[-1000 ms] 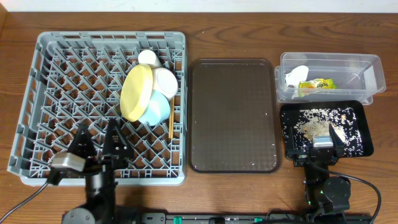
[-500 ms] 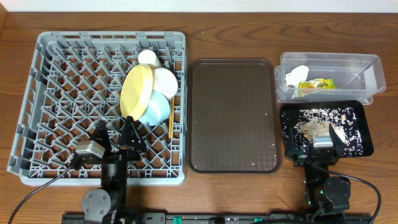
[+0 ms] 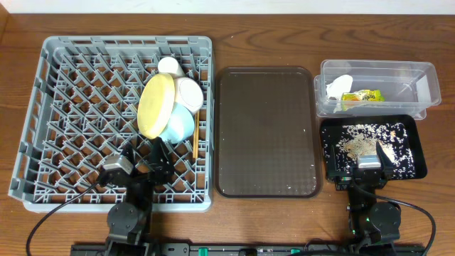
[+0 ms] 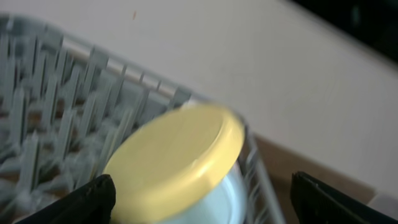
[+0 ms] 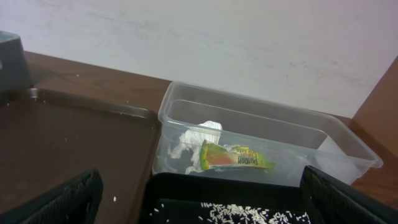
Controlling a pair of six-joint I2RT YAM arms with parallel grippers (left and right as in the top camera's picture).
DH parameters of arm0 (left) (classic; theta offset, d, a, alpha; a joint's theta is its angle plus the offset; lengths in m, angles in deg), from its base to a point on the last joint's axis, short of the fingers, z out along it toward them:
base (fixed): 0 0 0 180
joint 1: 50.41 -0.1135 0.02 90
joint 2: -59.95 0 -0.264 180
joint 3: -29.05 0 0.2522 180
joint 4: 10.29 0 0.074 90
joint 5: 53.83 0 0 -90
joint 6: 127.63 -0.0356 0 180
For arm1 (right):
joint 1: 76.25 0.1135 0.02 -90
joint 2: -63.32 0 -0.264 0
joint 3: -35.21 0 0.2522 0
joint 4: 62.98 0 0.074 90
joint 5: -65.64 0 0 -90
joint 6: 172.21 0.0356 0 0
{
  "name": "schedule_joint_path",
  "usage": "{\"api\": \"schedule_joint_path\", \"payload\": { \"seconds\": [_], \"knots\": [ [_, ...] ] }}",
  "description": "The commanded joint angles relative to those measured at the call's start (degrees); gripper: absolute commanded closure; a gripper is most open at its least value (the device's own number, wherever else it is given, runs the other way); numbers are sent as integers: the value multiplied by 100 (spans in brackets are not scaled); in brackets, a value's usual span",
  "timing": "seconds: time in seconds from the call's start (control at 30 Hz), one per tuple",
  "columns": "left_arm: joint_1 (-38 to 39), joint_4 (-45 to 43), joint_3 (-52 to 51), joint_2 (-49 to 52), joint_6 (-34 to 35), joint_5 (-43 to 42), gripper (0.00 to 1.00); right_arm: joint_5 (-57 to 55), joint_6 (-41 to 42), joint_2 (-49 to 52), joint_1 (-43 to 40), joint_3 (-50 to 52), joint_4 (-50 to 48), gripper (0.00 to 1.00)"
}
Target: Sort waste into correct bins and load items into the dishwasher rack
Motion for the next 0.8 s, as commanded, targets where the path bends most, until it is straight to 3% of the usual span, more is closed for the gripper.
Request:
{"api": "schedule_joint_path", "payload": {
  "seconds": [0.0, 0.1, 0.27, 0.5, 0.77],
  "knots": [
    [-52, 271, -24, -46, -59, -52, 9, 24, -61, -39, -57, 9, 24, 1],
    [-236, 726, -24, -48, -61, -85, 9, 24, -61, -39, -57, 9, 24, 1],
    [-778, 741, -24, -48, -1224, -802, 9, 24, -61, -39, -57, 9, 24, 1],
    [-811, 741, -24, -48, -2229, -776, 9, 24, -61, -39, -57, 9, 24, 1],
    [-741, 754, -24, -48, -2350, -754, 9, 24, -61, -39, -57, 9, 24, 1]
  ]
}}
